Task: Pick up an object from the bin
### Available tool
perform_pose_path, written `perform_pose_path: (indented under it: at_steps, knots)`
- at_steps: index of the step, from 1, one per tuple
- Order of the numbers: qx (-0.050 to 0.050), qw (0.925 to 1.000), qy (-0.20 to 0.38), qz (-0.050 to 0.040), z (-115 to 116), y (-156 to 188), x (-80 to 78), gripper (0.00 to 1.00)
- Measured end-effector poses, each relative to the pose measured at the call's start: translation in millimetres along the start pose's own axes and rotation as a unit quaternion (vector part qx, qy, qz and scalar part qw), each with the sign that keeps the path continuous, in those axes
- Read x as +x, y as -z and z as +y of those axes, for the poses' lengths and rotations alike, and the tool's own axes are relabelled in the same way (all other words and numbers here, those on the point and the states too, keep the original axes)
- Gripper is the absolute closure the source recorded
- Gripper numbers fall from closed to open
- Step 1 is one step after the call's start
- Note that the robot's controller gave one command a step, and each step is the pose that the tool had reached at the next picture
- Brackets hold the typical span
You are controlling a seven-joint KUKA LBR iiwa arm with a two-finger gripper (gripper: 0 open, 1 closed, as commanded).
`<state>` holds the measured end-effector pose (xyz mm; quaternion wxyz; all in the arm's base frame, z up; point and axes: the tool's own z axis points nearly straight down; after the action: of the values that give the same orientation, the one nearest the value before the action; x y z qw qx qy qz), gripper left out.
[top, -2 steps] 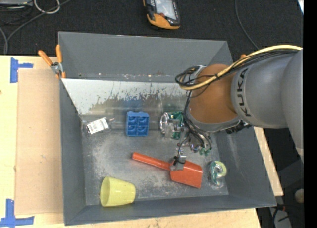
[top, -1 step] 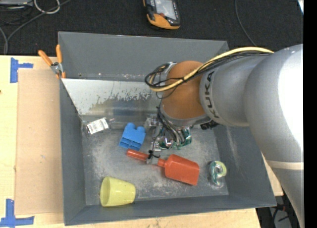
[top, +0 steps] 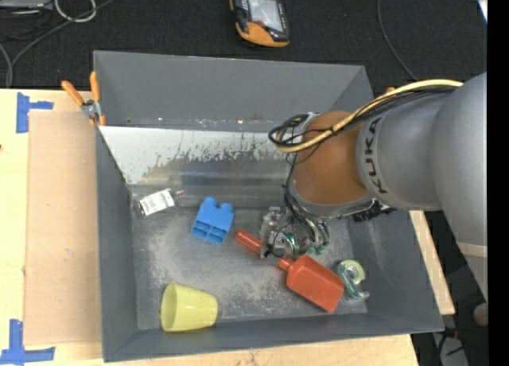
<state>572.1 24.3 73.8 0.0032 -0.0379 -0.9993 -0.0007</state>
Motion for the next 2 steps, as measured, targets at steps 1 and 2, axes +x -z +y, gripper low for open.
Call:
perform_pose_path:
  at_steps: [1,2]
  knots:
    - [0.000,1.0000,0.000,0.0000,0.0,0.0,0.0,1.00]
    - [0.001,1.0000,0.004,0.0050,1.7,38.3,7.3,1.00]
